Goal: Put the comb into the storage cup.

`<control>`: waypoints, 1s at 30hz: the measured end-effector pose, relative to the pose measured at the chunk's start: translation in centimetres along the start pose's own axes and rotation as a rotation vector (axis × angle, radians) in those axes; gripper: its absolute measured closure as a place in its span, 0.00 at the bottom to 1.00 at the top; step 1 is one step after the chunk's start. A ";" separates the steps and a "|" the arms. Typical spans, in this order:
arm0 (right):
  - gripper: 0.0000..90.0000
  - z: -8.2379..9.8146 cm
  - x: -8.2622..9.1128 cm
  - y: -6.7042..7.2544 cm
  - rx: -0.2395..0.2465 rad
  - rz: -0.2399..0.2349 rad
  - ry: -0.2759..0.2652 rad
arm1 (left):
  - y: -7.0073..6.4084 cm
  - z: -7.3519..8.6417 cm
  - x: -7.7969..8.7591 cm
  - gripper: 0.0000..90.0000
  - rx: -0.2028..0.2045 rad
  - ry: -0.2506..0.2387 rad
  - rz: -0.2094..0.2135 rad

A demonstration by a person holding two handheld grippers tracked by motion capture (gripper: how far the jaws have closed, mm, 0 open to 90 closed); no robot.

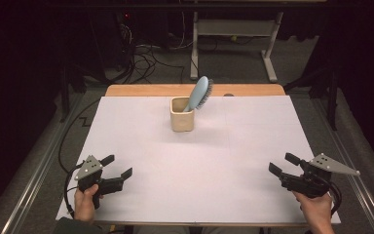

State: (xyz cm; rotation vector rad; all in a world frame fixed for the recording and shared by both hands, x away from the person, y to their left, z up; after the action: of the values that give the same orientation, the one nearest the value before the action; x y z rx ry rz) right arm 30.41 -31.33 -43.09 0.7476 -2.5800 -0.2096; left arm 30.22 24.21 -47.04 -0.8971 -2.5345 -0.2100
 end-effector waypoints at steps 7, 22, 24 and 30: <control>0.24 0.5 -0.1 0.0 -0.003 0.005 0.004 | 0.0 0.0 0.0 0.18 0.000 0.000 0.000; 0.24 1.4 -0.3 -0.3 -0.008 0.019 0.015 | 0.0 0.0 0.0 0.18 -0.001 -0.001 0.000; 0.24 1.6 -0.3 -0.4 -0.004 0.022 0.017 | 0.0 0.0 0.0 0.17 -0.001 0.000 0.000; 0.24 1.9 -0.3 -0.5 -0.002 0.033 0.022 | 0.0 0.0 0.0 0.17 0.000 0.000 0.000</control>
State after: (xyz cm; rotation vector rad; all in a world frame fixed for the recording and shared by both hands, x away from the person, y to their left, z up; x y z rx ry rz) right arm 30.02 -31.51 -45.07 0.7023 -2.5692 -0.1923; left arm 30.21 24.21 -47.03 -0.8971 -2.5348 -0.2096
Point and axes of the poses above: each handheld gripper's, and its own axes: x roughly backward along the jaws, z roughly out of its underside, y roughly to its left, the point moved 3 cm from there along -x, roughly forward along the jaws, and after that the axes turned 6 degrees about -x, right-handed, at the moved point
